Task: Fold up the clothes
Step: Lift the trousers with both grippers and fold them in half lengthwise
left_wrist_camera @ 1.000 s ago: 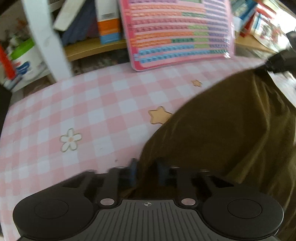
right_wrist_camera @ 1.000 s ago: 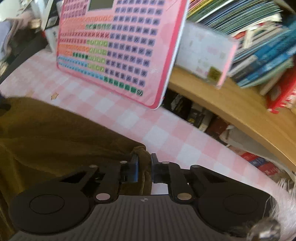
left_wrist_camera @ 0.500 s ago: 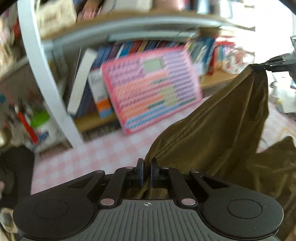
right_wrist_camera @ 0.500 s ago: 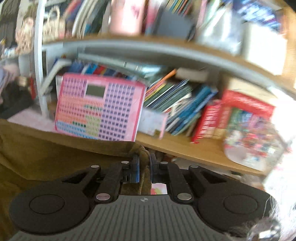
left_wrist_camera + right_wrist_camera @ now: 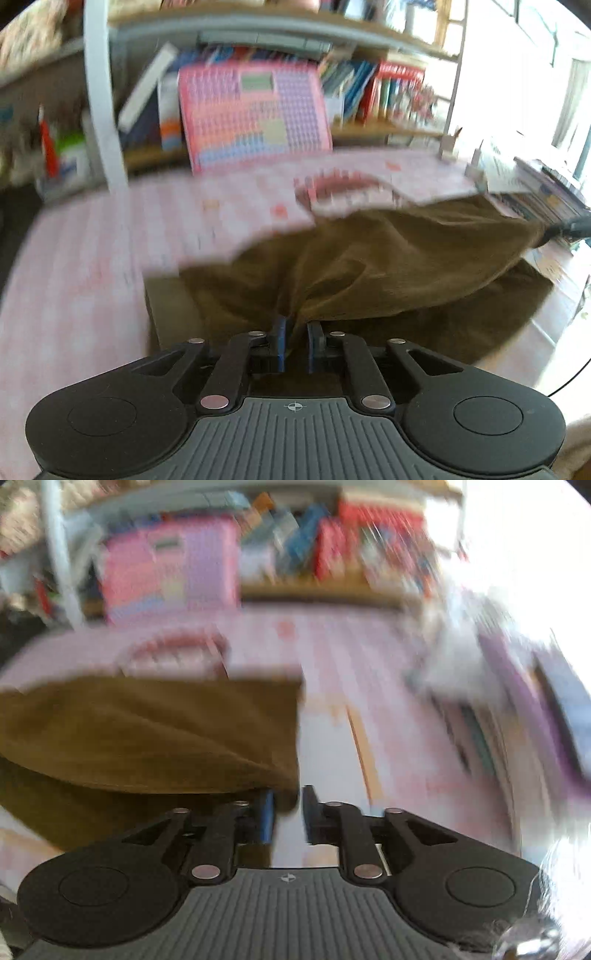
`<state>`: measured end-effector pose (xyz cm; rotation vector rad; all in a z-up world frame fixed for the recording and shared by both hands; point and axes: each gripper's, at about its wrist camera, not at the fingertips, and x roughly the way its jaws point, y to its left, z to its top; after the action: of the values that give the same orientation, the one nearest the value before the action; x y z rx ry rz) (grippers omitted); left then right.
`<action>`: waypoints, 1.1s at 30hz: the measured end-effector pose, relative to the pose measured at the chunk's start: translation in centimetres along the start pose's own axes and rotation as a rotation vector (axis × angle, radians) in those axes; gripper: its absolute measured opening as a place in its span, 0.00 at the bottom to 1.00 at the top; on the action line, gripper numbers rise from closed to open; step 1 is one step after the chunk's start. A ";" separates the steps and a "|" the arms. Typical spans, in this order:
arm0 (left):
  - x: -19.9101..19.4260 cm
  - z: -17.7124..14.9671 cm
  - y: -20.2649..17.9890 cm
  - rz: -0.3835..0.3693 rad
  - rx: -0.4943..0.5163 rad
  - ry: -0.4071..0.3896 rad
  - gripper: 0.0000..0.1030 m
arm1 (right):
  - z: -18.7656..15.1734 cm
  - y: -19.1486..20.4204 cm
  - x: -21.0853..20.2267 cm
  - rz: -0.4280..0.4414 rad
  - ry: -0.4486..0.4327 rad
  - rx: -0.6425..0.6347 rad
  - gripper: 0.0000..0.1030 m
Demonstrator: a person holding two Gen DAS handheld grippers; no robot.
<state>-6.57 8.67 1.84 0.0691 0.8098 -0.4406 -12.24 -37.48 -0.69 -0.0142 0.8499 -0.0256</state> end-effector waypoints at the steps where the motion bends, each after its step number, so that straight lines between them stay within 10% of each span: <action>1: -0.4 -0.5 0.3 -0.014 -0.043 0.003 0.16 | -0.9 0.2 -0.1 -0.042 0.032 0.026 0.28; 11: -2.7 -5.5 3.4 -0.222 -0.778 -0.038 0.61 | -2.8 -0.2 -2.2 0.198 0.123 0.443 0.51; 19: 2.7 -5.9 4.8 -0.288 -1.269 -0.107 0.60 | -1.9 -1.8 1.4 0.373 0.143 0.885 0.54; 23: 3.3 -5.4 5.2 -0.253 -1.320 -0.176 0.57 | -2.5 -3.2 3.2 0.387 0.150 1.077 0.52; 26: 3.1 -4.4 5.7 -0.153 -1.257 -0.204 0.03 | -2.1 -3.9 4.2 0.374 0.144 1.108 0.49; 31: 0.1 -0.6 3.1 0.038 -0.872 -0.300 0.04 | -2.0 -4.8 5.8 0.338 0.176 1.153 0.22; 33: 0.8 -0.9 3.6 0.022 -0.924 -0.265 0.06 | -2.4 -4.9 5.8 0.331 0.169 1.161 0.09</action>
<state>-5.19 11.87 0.25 -0.8204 0.6847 -0.0199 -10.31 -42.57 -6.48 1.2289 0.8946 -0.2072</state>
